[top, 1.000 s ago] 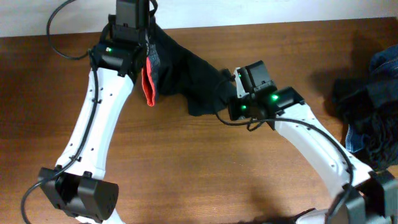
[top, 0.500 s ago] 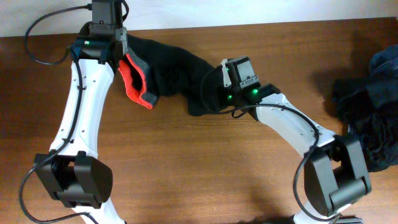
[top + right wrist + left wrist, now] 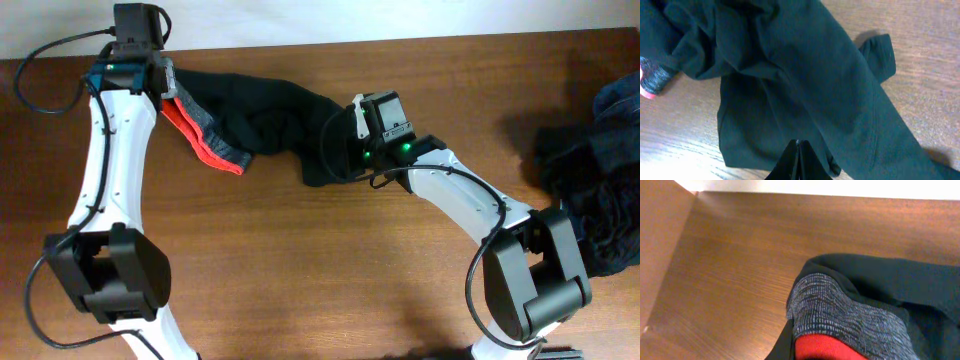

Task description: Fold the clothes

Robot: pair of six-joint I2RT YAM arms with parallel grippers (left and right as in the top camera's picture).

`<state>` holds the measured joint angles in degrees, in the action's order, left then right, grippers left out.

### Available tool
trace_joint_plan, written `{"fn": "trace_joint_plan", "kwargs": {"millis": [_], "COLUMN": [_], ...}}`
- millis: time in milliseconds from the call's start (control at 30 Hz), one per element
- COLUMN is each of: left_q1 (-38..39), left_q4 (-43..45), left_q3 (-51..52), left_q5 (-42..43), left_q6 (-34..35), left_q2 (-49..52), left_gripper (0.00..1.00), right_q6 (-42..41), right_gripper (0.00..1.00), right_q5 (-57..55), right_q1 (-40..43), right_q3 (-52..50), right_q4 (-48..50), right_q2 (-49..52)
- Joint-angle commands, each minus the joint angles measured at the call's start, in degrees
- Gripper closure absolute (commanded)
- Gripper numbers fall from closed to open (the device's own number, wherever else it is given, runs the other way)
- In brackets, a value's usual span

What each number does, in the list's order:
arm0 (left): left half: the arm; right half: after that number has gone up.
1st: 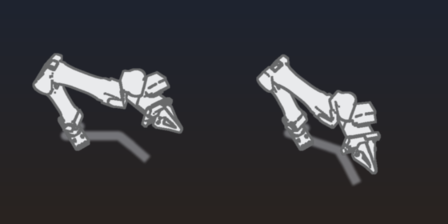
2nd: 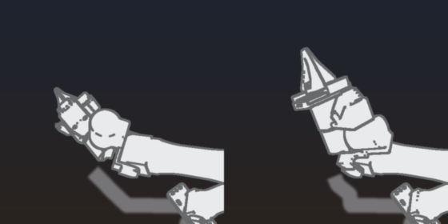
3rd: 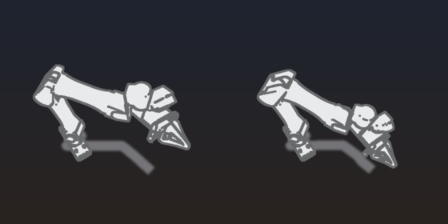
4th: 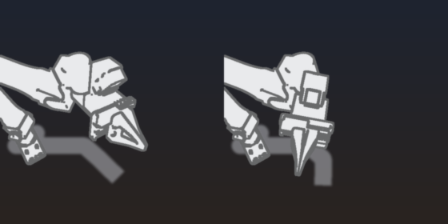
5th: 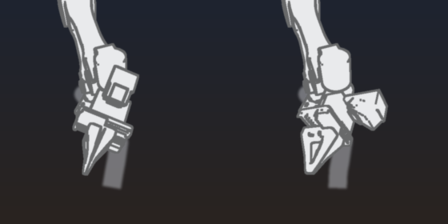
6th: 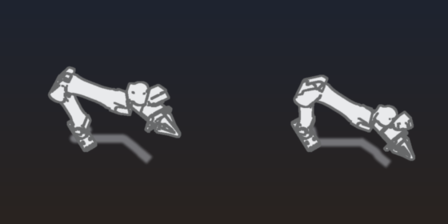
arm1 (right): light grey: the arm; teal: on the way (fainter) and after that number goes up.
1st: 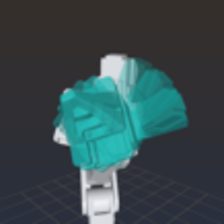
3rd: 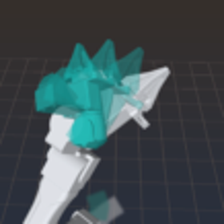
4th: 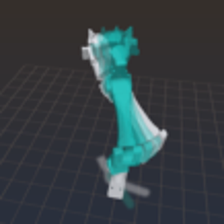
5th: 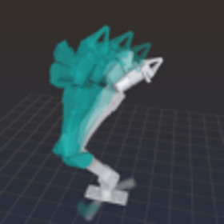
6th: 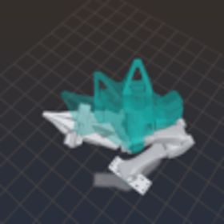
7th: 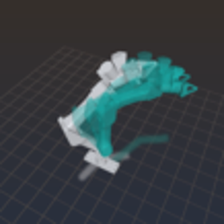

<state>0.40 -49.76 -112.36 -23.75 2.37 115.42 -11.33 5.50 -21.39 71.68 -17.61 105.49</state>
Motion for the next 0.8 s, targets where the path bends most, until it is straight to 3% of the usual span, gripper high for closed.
{"fn": "trace_joint_plan", "kwargs": {"millis": [0,333,367,400,467,667,767], "left_q1": [0.0,-1.6,-2.0,-2.4,-3.3,-5.4,-5.4], "left_q4": [-0.2,-0.5,-0.5,-0.4,0.0,1.8,1.9], "left_q3": [-0.9,-0.9,-0.9,-0.9,-0.9,-2.4,-4.3], "left_q5": [1.6,-1.6,-3.1,-4.9,-8.4,-13.6,-13.4], "left_q6": [-0.6,-0.7,-0.7,-0.6,-0.6,-0.6,0.3], "left_q2": [2.9,8.7,9.1,9.2,9.3,8.5,8.2], "left_gripper": [0.99,0.99,0.94,0.69,0.02,0.01,0.01], "right_q6": [0.6,0.6,0.6,0.6,0.6,0.6,0.6], "right_gripper": [0.96,0.96,0.96,0.96,0.96,0.94,0.78], "right_q5": [-0.1,-0.1,-0.1,-0.1,-0.1,-0.1,-0.2], "right_q1": [0.4,0.4,0.4,0.4,0.4,0.4,0.4], "right_q3": [0.3,0.2,0.2,0.2,0.2,0.2,0.2], "right_q4": [0.6,0.1,0.0,-0.1,-0.1,-0.1,0.0], "right_q2": [0.4,0.4,0.4,0.4,0.4,0.4,0.4]}}
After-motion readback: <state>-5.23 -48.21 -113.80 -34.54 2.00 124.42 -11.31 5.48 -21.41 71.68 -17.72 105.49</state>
